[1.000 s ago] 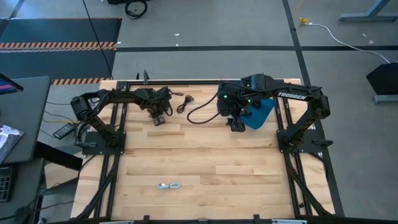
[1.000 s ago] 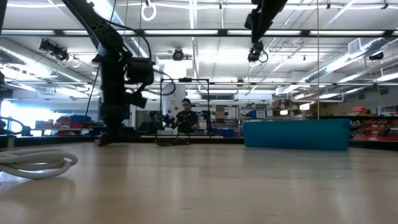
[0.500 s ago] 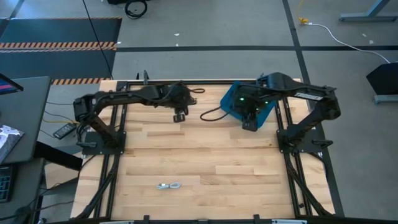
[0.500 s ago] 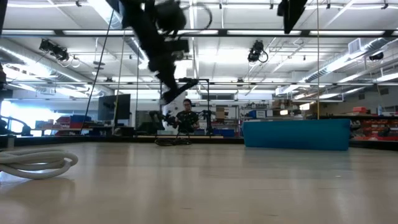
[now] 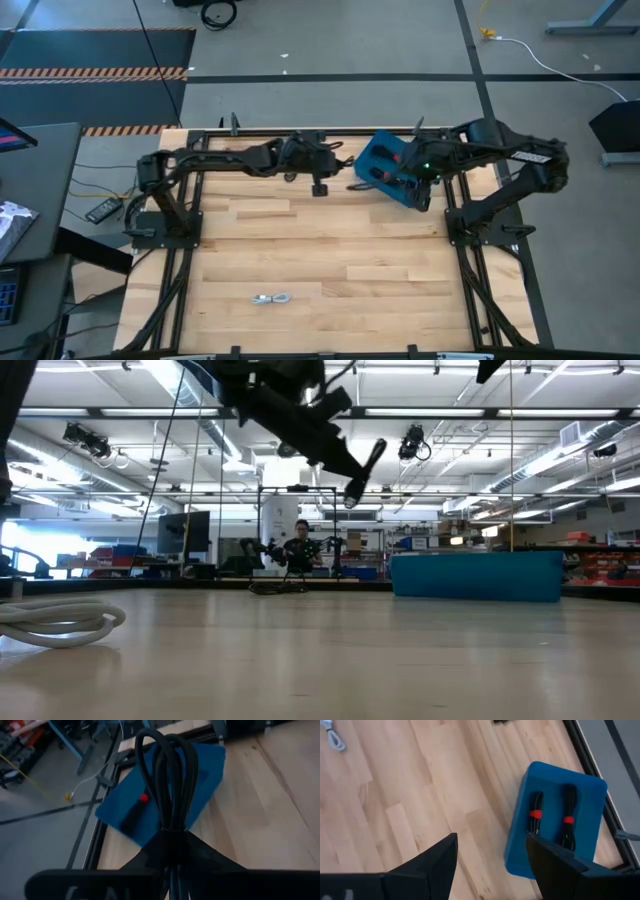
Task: Pick and place USB-C Cables
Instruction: Put the left black charger cable into the bin
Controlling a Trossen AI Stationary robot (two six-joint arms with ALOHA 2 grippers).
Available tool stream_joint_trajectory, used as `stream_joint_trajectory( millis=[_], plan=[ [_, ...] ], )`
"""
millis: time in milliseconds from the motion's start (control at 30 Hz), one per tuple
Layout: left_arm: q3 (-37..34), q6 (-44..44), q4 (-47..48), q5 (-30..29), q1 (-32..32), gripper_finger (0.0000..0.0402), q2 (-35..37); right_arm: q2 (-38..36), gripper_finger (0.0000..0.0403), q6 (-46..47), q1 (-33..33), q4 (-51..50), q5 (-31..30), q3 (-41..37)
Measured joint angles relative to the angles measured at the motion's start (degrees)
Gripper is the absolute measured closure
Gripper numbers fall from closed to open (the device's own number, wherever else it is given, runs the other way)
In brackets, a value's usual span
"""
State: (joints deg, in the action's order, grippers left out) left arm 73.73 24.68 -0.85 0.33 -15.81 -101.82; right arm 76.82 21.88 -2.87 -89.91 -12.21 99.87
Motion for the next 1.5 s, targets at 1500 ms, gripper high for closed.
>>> stream_joint_trajectory(
  millis=[1500],
  plan=[
    [4.90,-0.45,8.00,25.49,2.27,0.0353,-1.31,0.00,0.0220,-39.62,-2.68,44.72,-5.65,-25.16]
  ],
)
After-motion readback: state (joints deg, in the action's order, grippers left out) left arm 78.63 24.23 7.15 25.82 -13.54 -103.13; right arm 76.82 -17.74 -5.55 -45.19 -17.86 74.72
